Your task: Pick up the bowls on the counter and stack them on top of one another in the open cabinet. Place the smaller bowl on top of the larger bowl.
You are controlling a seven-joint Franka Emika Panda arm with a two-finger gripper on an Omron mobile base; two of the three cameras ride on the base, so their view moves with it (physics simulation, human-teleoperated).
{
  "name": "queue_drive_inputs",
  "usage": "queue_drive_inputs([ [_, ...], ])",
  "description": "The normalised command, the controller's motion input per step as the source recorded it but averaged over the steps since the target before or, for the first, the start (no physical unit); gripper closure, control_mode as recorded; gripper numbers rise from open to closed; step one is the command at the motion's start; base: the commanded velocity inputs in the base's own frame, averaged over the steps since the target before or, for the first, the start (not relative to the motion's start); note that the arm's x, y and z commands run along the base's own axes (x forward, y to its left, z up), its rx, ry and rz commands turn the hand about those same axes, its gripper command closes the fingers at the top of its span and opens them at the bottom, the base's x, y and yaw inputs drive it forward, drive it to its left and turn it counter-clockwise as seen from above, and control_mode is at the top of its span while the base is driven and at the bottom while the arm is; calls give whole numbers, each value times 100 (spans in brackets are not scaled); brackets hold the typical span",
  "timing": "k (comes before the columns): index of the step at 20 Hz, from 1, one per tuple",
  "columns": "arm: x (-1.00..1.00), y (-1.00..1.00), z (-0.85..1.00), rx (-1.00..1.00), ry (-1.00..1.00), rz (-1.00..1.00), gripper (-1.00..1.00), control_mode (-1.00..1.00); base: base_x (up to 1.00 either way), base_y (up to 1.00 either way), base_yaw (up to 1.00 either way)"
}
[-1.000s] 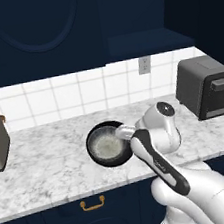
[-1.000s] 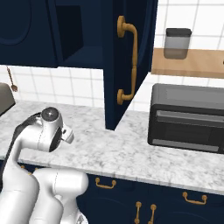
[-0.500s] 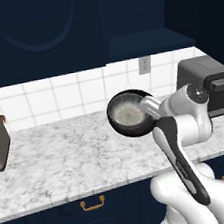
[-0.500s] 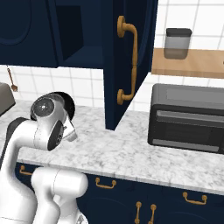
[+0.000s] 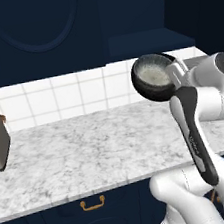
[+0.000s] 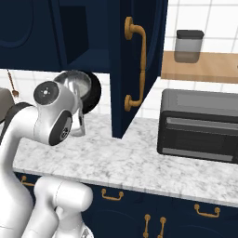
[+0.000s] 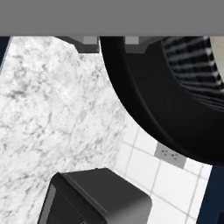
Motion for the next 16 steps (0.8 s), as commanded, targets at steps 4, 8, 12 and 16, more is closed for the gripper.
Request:
queue_drive_inputs([
  [4,0,-28,100,21,-2,-24,100,-100,0,0,0],
  [8,-2,-13,44,11,-12,-10,100,-100,0,0,0],
  [12,3,-10,29,5,-27,-8,100,-100,0,0,0],
  [16,52,0,23,5,-4,-10,100,-100,0,0,0],
])
